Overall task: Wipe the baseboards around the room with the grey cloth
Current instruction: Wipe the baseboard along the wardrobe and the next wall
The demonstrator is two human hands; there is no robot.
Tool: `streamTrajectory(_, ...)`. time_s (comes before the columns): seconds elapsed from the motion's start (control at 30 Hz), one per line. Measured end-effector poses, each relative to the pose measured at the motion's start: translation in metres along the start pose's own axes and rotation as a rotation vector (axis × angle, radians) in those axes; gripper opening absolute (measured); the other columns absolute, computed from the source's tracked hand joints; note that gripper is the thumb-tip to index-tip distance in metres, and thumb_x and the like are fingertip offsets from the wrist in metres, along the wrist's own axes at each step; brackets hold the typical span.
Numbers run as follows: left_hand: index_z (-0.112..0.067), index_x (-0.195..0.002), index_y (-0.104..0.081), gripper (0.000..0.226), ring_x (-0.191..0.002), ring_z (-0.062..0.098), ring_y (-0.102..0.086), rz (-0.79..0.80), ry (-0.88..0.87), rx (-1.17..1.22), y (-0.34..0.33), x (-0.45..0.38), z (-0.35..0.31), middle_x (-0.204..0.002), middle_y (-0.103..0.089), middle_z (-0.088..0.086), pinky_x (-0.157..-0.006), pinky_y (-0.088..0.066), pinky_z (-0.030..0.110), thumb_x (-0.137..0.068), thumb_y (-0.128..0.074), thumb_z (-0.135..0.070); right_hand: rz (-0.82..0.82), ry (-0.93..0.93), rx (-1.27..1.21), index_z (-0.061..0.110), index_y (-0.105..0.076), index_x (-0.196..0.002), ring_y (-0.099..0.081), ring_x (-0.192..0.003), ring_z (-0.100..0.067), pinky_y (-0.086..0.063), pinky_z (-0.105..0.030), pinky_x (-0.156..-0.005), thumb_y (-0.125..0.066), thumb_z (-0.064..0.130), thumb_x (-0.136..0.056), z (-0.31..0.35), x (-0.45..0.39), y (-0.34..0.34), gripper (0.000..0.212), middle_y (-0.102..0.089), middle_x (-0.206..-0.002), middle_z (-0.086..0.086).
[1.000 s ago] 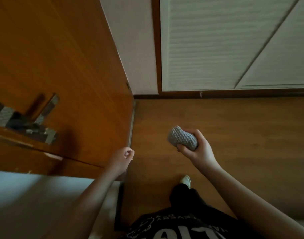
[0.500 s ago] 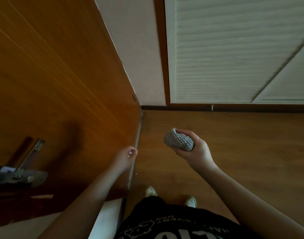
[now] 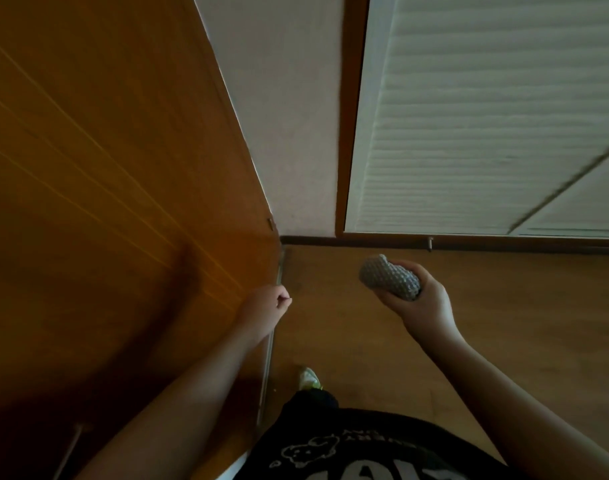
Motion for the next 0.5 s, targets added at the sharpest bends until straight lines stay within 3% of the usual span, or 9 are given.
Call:
streamTrajectory(0.27,-0.029,-0.078,-0.055,0.02,-0.065,0.0,-0.049,0.042,0.017,-0.091,0.004,-0.059,0.022,-0.075,-0.053,-0.014,-0.054,-0.03,0.016,-0.094,-0.064,-0.037,-0.118,-0.08,-0.013,0.041,-0.061,-0.117,-0.064,-0.094,0.005,-0.054,-0.015,-0.067,-0.086,0.03,-0.073,-0.011,-0.033,-0.009,0.051,-0.067,-0.103,0.025)
streamTrajectory(0.5,-0.023,-0.062,-0.038,0.047,-0.046,0.009,-0.028,0.092,0.066,-0.151,-0.009,-0.105,0.019,-0.056,-0.033,-0.007,-0.045,-0.021,0.022,-0.103,-0.043,-0.046,-0.15,-0.137,-0.014,0.044,-0.06,-0.115,-0.063,-0.095,0.005,-0.052,-0.017,-0.072,-0.085,0.031,-0.073,-0.034,-0.08,-0.002,0.051,-0.067,-0.104,0.02)
Point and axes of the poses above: each hand's wrist, its own x-axis away from the middle knuckle, its own y-axis out of the back of the hand, z = x × y, the point moved 2 cm from there along -x, towards the middle knuckle
